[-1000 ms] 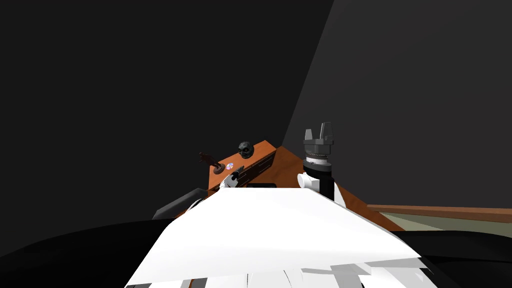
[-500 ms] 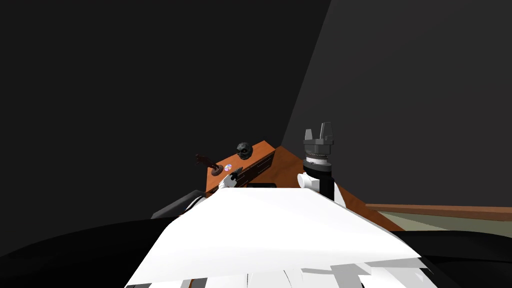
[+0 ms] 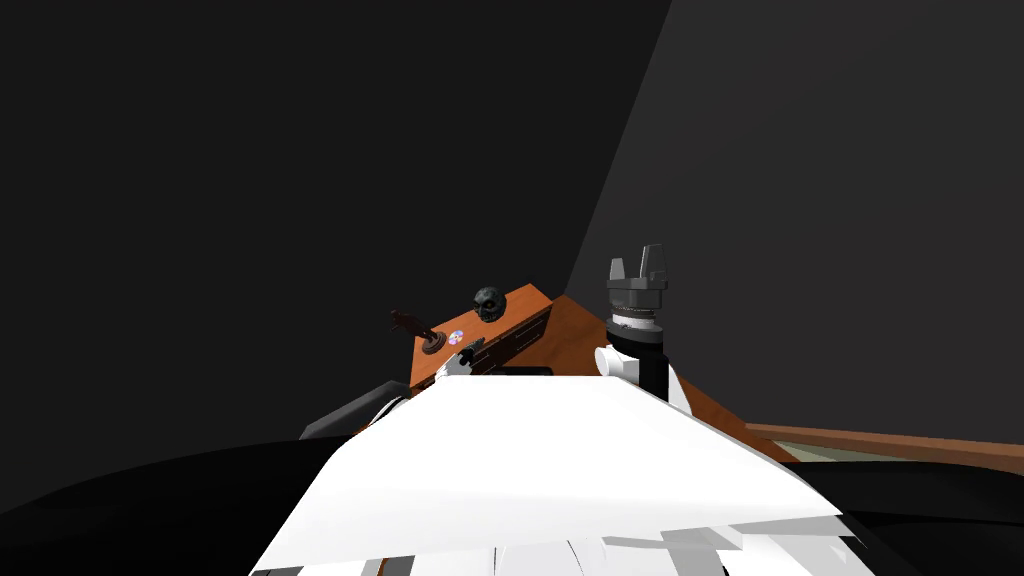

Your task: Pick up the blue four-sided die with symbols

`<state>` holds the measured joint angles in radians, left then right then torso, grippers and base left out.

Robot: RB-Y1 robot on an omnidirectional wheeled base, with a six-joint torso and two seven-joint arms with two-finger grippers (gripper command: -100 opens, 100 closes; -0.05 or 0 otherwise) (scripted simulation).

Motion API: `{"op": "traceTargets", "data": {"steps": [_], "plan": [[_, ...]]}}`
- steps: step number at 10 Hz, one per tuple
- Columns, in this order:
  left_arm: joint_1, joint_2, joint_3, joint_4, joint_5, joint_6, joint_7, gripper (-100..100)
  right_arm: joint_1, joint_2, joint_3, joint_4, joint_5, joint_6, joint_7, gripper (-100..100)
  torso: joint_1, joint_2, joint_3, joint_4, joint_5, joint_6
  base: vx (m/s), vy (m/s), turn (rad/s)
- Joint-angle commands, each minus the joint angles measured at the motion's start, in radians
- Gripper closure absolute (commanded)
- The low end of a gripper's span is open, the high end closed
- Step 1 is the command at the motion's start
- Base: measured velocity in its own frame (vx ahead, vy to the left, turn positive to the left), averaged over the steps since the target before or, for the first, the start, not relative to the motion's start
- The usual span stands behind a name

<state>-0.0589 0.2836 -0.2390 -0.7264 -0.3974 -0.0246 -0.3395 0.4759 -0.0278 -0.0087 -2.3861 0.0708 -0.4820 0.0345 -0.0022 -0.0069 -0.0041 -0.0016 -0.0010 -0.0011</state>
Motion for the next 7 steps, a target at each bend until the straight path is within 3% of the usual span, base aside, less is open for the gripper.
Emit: {"op": "traceTargets", "data": {"steps": [1, 3, 4, 7], "plan": [[0.025, -0.003, 0.014, 0.004, -0.015, -0.037, -0.013, -100, 0.0, 0.0, 0.0, 0.0, 0.0, 0.0, 0.0, 0, 0.0, 0.0, 0.0, 0.0, 0.0, 0.0, 0.165, -0.046, 0.078], [0.028, 0.0, 0.01, -0.001, -0.014, -0.035, -0.011, -100, 0.0, 0.0, 0.0, 0.0, 0.0, 0.0, 0.0, 0, -0.001, 0.002, 0.001, 0.0, 0.0, 0.0, 0.041, -0.04, 0.091], [0.03, 0.001, 0.009, -0.001, -0.014, -0.038, -0.011, 100, 0.0, 0.0, 0.0, 0.0, 0.0, 0.0, 0.0, 0, 0.0, 0.006, 0.003, 0.001, 0.0, 0.0, 0.0, 0.0, 0.0], [0.029, 0.001, 0.009, -0.002, -0.014, -0.039, -0.012, 100, 0.0, 0.0, 0.0, 0.0, 0.0, 0.0, 0.0, 0, 0.002, 0.007, 0.004, 0.001, 0.001, 0.0, 0.0, 0.0, 0.0]]}}
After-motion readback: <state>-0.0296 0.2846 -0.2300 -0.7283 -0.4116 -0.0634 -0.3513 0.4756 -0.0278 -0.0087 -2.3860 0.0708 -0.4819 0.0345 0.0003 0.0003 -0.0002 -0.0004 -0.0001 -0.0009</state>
